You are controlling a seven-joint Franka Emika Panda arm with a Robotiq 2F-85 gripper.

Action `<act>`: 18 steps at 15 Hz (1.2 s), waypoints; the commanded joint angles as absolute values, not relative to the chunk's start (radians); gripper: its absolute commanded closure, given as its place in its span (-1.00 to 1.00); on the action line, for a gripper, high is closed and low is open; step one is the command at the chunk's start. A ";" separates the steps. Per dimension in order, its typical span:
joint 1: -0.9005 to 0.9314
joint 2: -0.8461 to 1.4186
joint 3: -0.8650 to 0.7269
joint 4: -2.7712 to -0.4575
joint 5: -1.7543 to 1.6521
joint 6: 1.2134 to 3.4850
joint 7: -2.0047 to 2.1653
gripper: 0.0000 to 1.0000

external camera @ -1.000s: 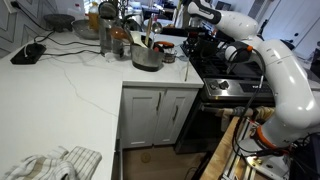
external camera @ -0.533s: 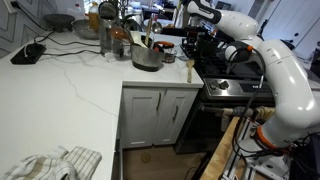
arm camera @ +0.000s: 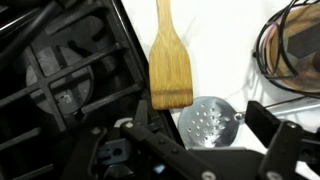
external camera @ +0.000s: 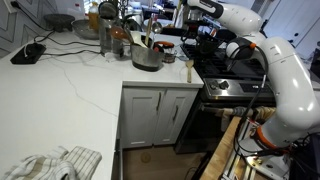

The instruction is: Remove the wooden spatula from the silver tin and put it on the counter

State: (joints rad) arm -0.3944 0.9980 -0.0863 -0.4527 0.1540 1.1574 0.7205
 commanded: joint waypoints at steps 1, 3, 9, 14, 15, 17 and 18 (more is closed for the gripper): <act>-0.345 0.934 -0.101 -0.469 0.108 1.101 0.687 -1.00; -0.308 0.906 -0.105 -0.464 0.082 1.114 0.667 -1.00; -0.173 0.855 -0.151 -0.447 -0.068 1.161 0.569 -1.00; -0.088 0.820 -0.191 -0.444 -0.182 1.271 0.476 -1.00; -0.084 0.810 -0.190 -0.443 -0.189 1.290 0.443 -1.00; -0.087 0.794 -0.179 -0.442 -0.191 1.334 0.353 -1.00; -0.095 0.784 -0.169 -0.441 -0.181 1.345 0.307 -1.00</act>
